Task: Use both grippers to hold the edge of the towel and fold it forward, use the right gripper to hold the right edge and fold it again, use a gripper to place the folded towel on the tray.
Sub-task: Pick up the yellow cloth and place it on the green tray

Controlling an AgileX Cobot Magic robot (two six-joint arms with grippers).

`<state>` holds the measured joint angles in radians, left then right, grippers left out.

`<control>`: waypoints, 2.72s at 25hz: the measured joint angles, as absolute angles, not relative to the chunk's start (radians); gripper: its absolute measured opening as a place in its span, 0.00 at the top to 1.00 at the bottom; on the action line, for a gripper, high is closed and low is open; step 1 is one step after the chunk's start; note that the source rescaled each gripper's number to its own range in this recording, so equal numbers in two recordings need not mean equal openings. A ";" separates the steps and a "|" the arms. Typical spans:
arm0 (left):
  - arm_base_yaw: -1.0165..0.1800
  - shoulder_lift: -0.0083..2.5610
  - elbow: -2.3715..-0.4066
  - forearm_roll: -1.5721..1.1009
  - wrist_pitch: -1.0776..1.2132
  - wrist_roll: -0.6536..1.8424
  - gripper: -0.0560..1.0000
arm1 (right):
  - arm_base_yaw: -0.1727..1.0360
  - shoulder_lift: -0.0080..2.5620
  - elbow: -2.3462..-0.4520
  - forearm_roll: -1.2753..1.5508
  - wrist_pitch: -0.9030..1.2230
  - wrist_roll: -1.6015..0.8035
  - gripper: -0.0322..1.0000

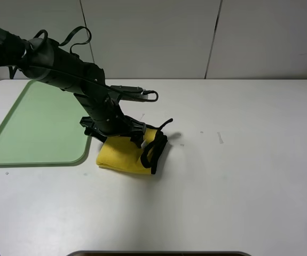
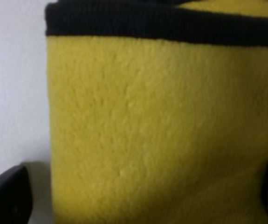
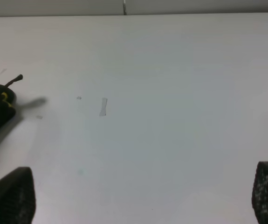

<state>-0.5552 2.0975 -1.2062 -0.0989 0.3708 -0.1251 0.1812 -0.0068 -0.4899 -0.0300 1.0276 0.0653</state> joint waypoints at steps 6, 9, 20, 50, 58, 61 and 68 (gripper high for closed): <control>-0.559 2.101 -1.206 -0.110 0.356 -0.125 0.27 | 0.181 -0.007 -0.490 -0.030 1.028 0.065 0.00; -0.562 2.102 -1.206 -0.117 0.353 -0.125 0.40 | 0.181 -0.007 -0.490 -0.030 1.028 0.065 0.00; -0.561 2.102 -1.243 -0.051 0.453 -0.125 0.53 | 0.181 -0.007 -0.490 -0.030 1.028 0.065 0.00; -0.426 2.064 -1.347 0.208 0.716 -0.124 0.67 | 0.181 -0.007 -0.490 -0.029 1.028 0.065 0.00; -0.335 2.057 -1.347 0.210 0.742 -0.084 0.67 | 0.181 -0.007 -0.490 -0.029 1.028 0.065 0.00; -0.297 2.055 -1.347 0.210 0.741 -0.075 0.67 | 0.181 -0.007 -0.490 -0.029 1.028 0.065 0.00; -0.192 2.055 -1.347 0.211 0.678 -0.041 0.67 | 0.181 -0.007 -0.490 -0.029 1.028 0.065 0.00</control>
<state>-0.1915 2.0549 -1.3465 0.2106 0.6781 -0.0411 0.1812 -0.0068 -0.4899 -0.0293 1.0276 0.0653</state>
